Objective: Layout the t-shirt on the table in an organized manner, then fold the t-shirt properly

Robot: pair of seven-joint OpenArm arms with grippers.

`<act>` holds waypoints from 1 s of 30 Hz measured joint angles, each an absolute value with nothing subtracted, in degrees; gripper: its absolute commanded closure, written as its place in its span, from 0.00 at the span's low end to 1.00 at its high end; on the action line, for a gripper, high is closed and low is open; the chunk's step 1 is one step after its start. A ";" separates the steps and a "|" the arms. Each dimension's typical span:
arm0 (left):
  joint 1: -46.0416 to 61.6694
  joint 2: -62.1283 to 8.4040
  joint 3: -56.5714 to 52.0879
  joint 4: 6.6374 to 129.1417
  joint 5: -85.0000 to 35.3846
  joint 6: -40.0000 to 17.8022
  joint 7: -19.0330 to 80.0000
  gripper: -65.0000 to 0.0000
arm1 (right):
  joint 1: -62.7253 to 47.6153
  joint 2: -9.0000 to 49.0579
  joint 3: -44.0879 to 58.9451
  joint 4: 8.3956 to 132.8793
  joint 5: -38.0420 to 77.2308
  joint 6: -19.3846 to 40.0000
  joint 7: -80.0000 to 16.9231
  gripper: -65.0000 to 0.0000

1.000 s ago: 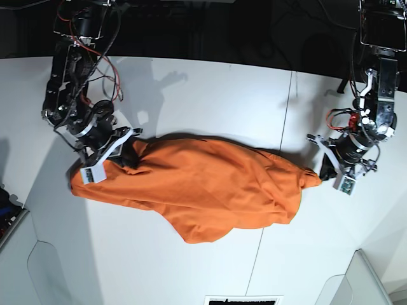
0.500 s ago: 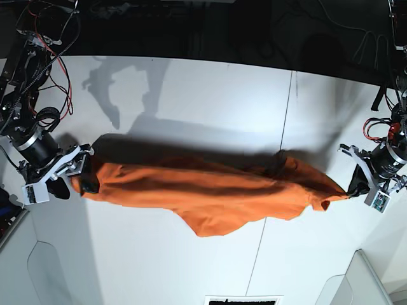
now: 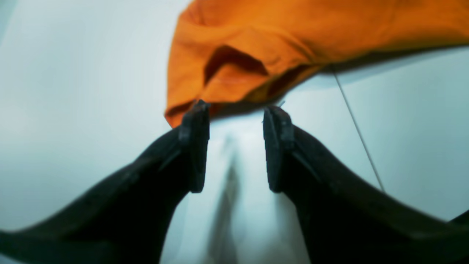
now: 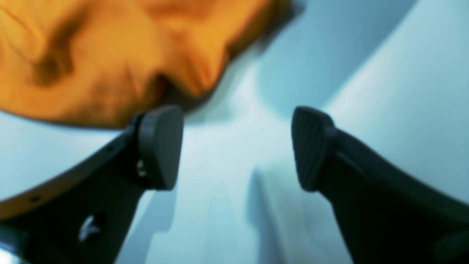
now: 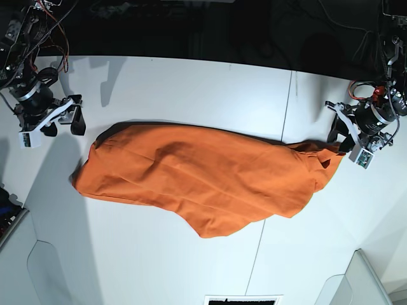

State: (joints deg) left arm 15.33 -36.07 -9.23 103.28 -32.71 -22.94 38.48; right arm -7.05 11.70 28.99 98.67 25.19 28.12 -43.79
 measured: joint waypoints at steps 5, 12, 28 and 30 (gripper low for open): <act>15.20 -33.26 -9.21 98.78 -29.91 -22.96 33.91 0.58 | -7.27 11.75 28.99 89.25 25.06 26.06 -35.03 0.31; 8.97 -33.06 -9.21 96.42 -29.91 -23.03 32.80 0.44 | 3.07 11.62 29.02 79.26 25.23 25.85 -34.50 0.31; -13.54 -31.16 3.66 71.66 -26.09 -22.94 24.64 0.44 | 23.94 11.75 28.88 57.32 20.82 24.73 -33.87 0.31; -17.93 -29.34 5.80 66.54 -26.41 -23.07 24.29 0.44 | 24.45 11.75 27.64 55.31 21.17 24.77 -33.10 0.31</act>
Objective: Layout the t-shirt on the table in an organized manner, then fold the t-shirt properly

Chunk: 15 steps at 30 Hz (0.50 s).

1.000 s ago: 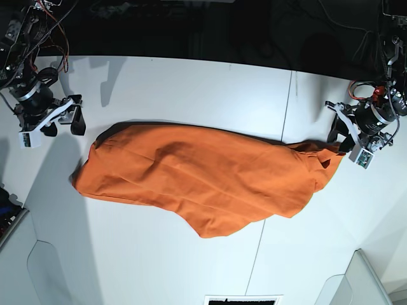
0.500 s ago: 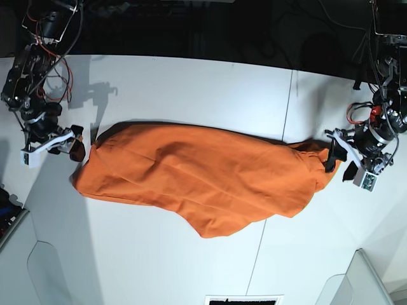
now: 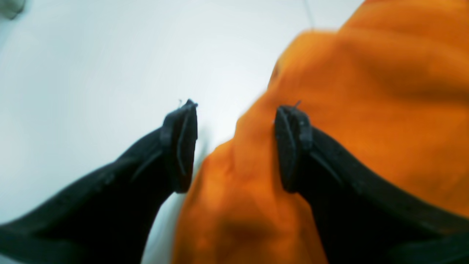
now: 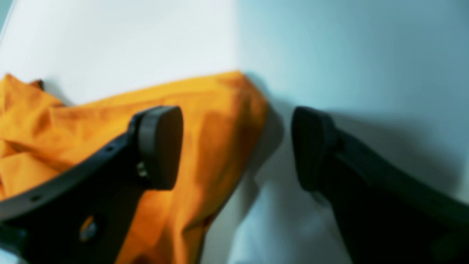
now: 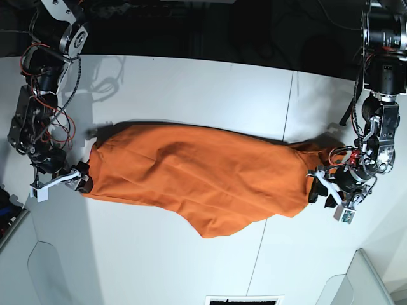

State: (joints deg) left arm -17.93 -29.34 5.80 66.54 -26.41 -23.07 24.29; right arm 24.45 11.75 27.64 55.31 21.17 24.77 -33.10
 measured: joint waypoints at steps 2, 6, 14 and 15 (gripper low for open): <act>-21.34 -27.62 7.46 62.28 -26.65 -23.00 23.88 0.45 | 24.88 11.75 25.26 54.00 21.17 24.84 -32.29 0.31; -24.47 -24.82 10.68 56.55 -23.68 -22.83 23.57 0.53 | 25.43 10.79 18.81 52.88 20.43 24.88 -32.12 0.53; -25.47 -22.92 15.79 55.77 -17.78 -22.85 24.40 1.00 | 26.33 10.50 12.64 53.76 14.92 25.54 -32.32 1.00; -25.65 -23.46 15.77 56.16 -18.17 -22.06 25.52 1.00 | 26.28 10.63 12.60 54.89 14.24 25.69 -32.80 1.00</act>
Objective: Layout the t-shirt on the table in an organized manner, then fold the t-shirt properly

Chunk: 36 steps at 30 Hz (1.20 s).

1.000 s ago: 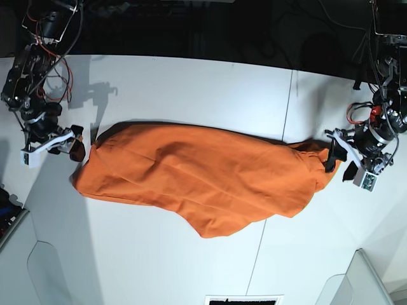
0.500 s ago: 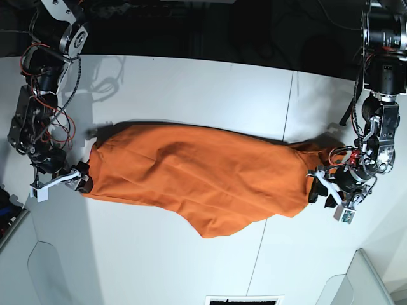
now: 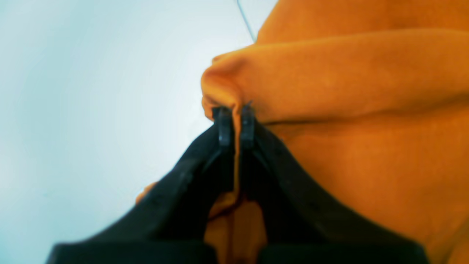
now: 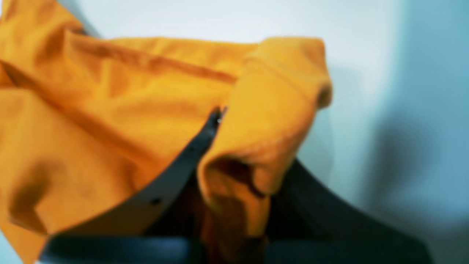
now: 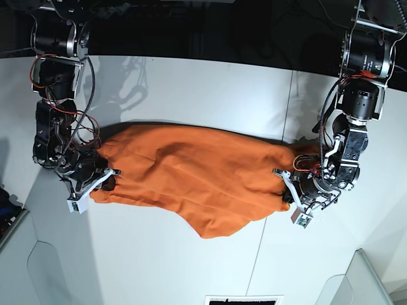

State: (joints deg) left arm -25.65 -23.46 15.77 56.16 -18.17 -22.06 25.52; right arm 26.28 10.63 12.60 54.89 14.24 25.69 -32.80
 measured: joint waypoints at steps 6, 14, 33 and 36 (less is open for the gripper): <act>-26.35 -32.56 11.66 68.40 -22.68 -21.17 28.62 1.00 | 25.71 14.72 12.36 68.49 13.72 26.11 -34.46 1.00; -26.85 -40.21 10.31 83.46 -33.52 -23.44 38.59 0.79 | 26.20 18.41 12.78 79.50 20.36 24.40 -43.77 0.35; -8.23 -34.54 3.75 83.18 -31.51 -19.51 36.21 0.55 | 5.82 13.56 19.55 79.59 21.17 23.77 -37.21 0.30; -8.21 -32.64 3.46 83.13 -28.77 -17.93 32.64 0.55 | 5.52 12.01 20.38 79.59 21.15 23.77 -35.03 0.30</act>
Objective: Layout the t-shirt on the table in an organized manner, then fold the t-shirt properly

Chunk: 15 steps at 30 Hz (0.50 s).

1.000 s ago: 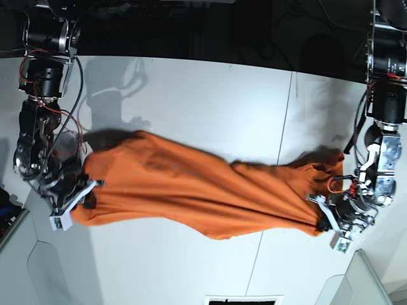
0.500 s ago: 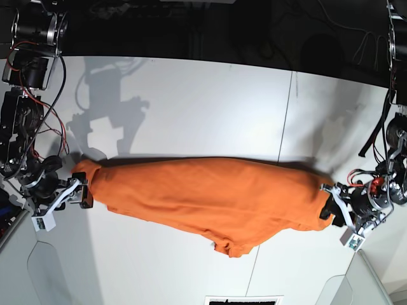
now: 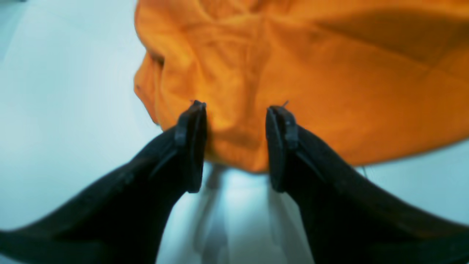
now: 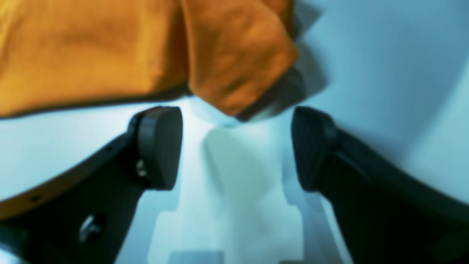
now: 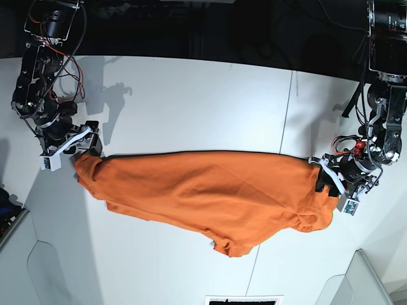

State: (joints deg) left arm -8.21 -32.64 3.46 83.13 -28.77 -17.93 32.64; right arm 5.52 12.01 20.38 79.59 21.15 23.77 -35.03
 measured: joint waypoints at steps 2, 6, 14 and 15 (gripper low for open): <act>-8.29 -31.40 3.46 83.13 -27.46 -17.96 31.38 0.55 | 5.54 11.40 20.38 79.59 20.91 23.73 -32.99 0.30; -9.43 -30.50 3.57 83.11 -26.37 -16.56 31.29 0.55 | 7.62 11.11 20.40 79.33 17.89 20.03 -33.06 0.30; -15.86 -30.68 3.42 81.23 -25.39 -14.61 30.55 0.55 | 15.92 11.11 20.45 76.77 16.14 18.17 -32.40 0.31; -16.36 -30.63 3.42 79.20 -25.43 -14.57 29.89 0.55 | 17.06 11.11 20.38 74.65 15.86 18.15 -32.36 0.31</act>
State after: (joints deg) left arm -16.36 -30.63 3.42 79.20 -25.43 -14.57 29.89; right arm 17.06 11.11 20.38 74.65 15.86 18.15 -32.36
